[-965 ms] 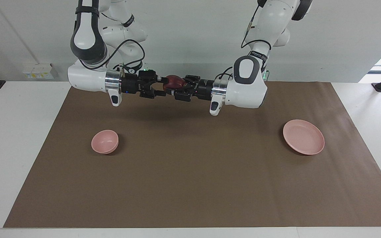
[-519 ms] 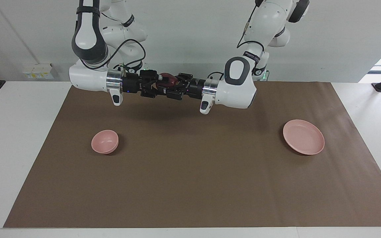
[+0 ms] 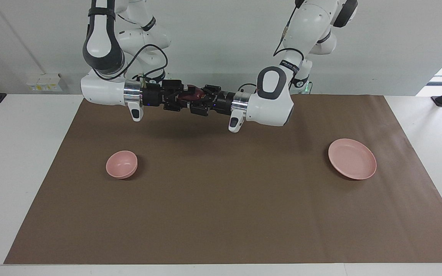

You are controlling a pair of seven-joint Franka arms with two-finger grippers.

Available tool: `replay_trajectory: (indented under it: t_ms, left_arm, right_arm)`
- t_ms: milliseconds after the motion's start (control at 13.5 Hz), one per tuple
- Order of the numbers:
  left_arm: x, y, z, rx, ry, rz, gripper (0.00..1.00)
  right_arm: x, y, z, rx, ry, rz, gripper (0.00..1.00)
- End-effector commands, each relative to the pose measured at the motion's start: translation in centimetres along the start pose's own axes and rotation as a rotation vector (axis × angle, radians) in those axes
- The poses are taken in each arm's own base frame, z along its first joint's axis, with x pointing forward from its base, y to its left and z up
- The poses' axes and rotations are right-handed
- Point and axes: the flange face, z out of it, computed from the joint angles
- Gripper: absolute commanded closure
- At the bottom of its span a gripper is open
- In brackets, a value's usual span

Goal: Move apple from plate to bowl
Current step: 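Carry the apple toward the right gripper while the right gripper reaches it, then grasp the apple with the right gripper and open the left gripper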

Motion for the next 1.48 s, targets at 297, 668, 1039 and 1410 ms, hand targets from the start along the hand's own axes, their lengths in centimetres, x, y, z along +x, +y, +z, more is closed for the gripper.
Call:
replay_trajectory:
  t_ms: [297,668,1039,1410]
  left_arm:
    - [-0.1,0.7,0.3,-0.035,0.016,-0.007,0.87]
    - [0.7,1.0,1.2,-0.081,0.159,0.023,0.00]
    - [0.8,1.3,-1.7,-0.017,0.323,0.124,0.00]
    - [4.0,1.2,-7.1,0.200,0.705,0.291,0.00]
  right_arm:
    - [-0.9,0.1,-0.4,0.023,-0.004,-0.006,0.71]
    - [-0.4,0.2,-0.5,-0.014,-0.012,0.020,1.00]
    - [1.3,1.1,-4.2,-0.134,-0.008,0.002,1.00]
    - [3.4,2.3,-8.5,-0.336,0.005,-0.027,1.00]
